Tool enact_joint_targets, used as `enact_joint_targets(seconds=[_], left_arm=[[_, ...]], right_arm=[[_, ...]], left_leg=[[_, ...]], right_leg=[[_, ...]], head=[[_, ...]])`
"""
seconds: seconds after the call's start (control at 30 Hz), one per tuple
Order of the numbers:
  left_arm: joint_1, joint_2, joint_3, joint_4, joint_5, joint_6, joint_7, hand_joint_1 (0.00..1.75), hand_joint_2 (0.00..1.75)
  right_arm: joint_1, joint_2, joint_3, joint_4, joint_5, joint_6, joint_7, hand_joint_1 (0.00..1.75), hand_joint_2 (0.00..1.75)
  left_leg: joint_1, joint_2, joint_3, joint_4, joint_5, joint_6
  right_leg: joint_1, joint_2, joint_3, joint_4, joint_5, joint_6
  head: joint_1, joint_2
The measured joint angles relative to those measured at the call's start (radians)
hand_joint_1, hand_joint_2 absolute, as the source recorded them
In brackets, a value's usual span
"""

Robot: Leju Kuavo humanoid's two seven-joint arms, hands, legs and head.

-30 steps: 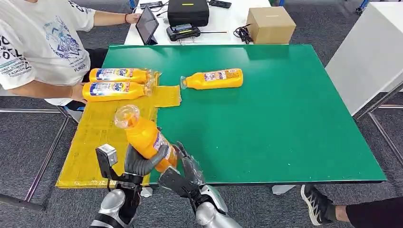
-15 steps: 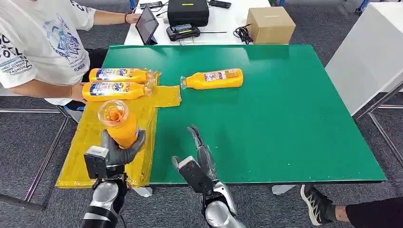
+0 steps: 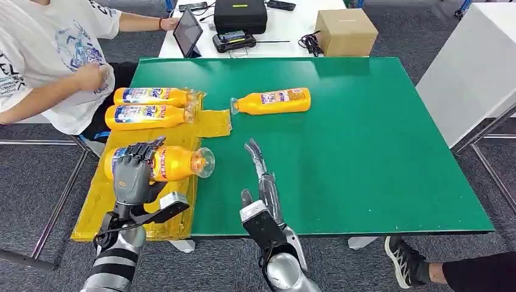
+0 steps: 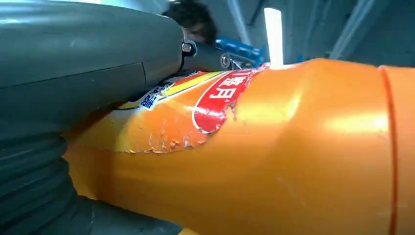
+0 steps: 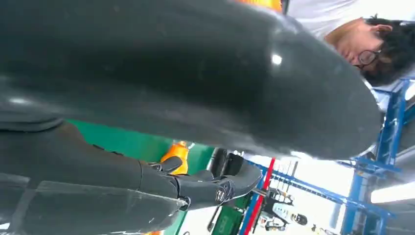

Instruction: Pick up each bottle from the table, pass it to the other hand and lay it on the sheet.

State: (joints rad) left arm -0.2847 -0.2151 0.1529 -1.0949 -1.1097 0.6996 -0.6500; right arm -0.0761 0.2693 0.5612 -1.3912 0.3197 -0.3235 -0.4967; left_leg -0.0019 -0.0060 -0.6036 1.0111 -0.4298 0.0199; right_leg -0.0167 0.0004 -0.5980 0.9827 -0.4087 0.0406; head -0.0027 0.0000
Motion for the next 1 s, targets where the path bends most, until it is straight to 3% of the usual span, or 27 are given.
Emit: enact_joint_targets(seconds=[0.07,0.1,0.33,0.6,1.0], left_arm=[[-0.006,-0.005,0.021,0.011,0.0,0.0,0.0,1.75,1.75],[-0.007,-0.006,0.029,0.016,0.0,0.0,0.0,1.75,1.75],[-0.037,0.0,0.08,0.047,-0.256,0.0,0.08,1.75,1.75],[-0.154,0.111,0.056,0.347,-0.417,0.0,0.335,1.75,1.75],[-0.276,0.212,-0.024,0.621,-0.441,-0.055,0.453,1.75,1.75]], right_arm=[[0.0,-0.001,0.003,-0.007,0.0,0.0,0.0,0.0,0.0],[0.0,-0.001,0.005,-0.01,0.0,0.0,0.0,0.0,1.75],[0.0,-0.007,0.022,-0.036,-0.021,-0.002,-0.015,0.0,1.75],[-0.002,-0.017,0.055,-0.049,-0.035,0.033,0.005,0.0,1.75],[-0.01,-0.024,0.086,-0.047,-0.042,0.074,0.019,0.0,1.75]], left_leg=[[0.0,0.0,0.0,0.0,0.0,0.0],[0.0,0.0,0.0,0.0,0.0,0.0],[0.0,-0.001,0.0,0.0,0.0,0.0],[0.001,0.0,0.0,0.0,0.001,-0.001],[0.001,-0.002,0.0,0.0,0.001,-0.001]], right_leg=[[0.0,0.0,0.0,0.0,0.0,0.0],[0.0,0.0,0.0,0.0,0.0,0.0],[0.0,0.0,0.0,0.0,0.0,0.0],[0.001,0.0,0.0,0.0,0.0,0.0],[0.0,0.0,0.001,0.0,0.0,0.0]], head=[[0.0,0.0],[0.0,0.0],[0.0,0.0],[0.0,0.0],[0.0,0.0]])
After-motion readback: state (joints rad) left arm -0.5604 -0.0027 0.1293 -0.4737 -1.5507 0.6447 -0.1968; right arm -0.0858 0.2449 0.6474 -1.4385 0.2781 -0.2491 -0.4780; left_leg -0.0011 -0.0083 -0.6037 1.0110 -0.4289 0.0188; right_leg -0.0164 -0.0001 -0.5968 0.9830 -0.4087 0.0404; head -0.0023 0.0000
